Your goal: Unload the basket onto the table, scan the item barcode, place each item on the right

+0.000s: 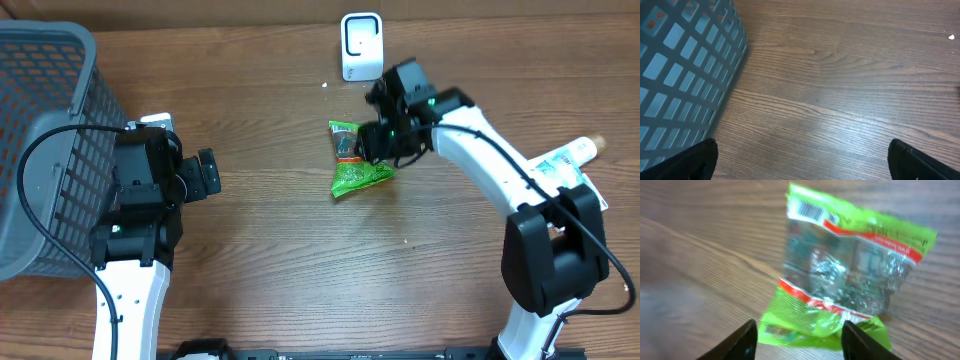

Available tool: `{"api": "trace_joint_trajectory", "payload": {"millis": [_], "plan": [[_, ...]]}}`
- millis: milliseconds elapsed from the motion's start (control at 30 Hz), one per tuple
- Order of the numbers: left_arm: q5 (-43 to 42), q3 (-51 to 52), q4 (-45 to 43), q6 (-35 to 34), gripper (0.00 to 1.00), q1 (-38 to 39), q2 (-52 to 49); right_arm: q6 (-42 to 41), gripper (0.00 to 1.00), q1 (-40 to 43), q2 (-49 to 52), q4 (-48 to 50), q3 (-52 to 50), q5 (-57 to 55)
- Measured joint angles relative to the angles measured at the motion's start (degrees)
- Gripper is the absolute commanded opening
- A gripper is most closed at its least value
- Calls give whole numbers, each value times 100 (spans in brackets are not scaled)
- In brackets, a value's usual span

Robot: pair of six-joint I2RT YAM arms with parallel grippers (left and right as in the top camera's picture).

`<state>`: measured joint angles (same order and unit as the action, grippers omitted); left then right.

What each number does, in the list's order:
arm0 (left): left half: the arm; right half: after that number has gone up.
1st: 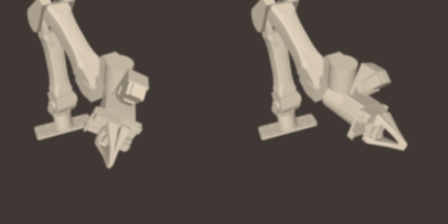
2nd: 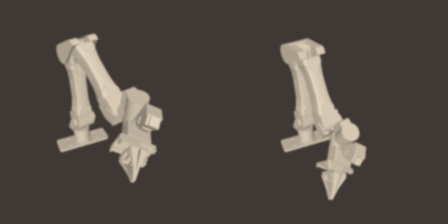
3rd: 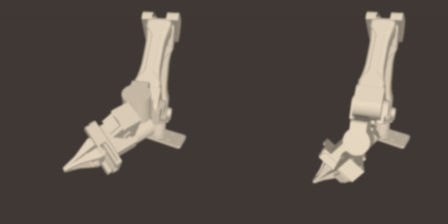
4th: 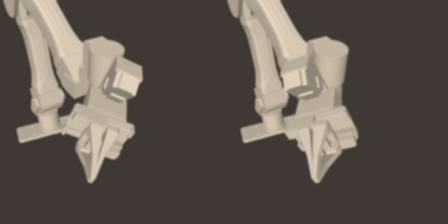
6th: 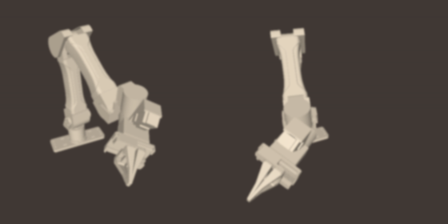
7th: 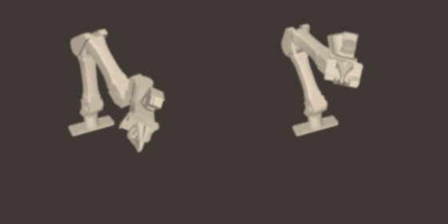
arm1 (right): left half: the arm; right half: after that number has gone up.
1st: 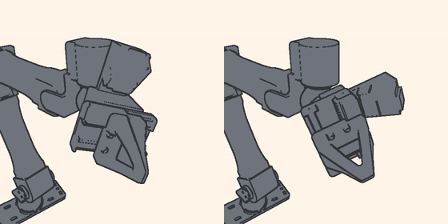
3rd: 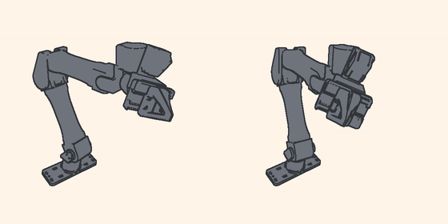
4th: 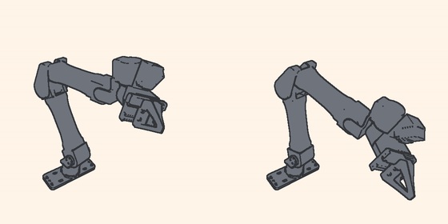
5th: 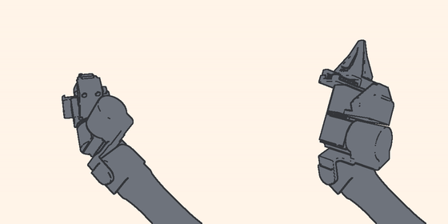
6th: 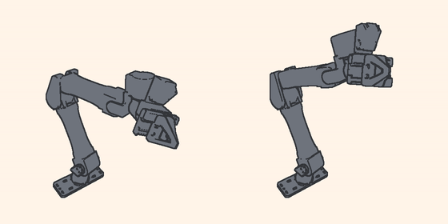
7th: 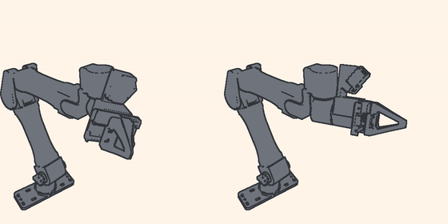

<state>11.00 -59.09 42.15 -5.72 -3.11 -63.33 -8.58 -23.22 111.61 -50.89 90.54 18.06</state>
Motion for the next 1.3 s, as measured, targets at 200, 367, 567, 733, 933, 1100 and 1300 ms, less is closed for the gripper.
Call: {"api": "trace_joint_trajectory", "payload": {"millis": [200, 367, 567, 733, 933, 1100, 1300], "plan": [[0, 0, 2, 0, 100, 0, 0, 68, 56, -13, -120, -374, 549, 245], [0, 0, 2, 0, 100, 0, 0, 68, 56, -90, -120, -396, 546, 317], [0, 0, 2, 0, 100, 0, 0, 70, 56, -356, -118, -376, 546, 358], [0, 0, 2, 0, 100, 0, 0, 70, 56, -542, -118, -376, 546, 354], [0, 0, 2, 0, 100, 0, 0, -164, 56, -649, -116, -203, 546, 179], [0, 0, 2, 0, 100, 0, 0, -868, 56, -732, 20, -4, 546, -129], [0, 0, 4, 0, 100, 0, 0, -1443, 56, -767, 498, 326, 546, -247]]}}
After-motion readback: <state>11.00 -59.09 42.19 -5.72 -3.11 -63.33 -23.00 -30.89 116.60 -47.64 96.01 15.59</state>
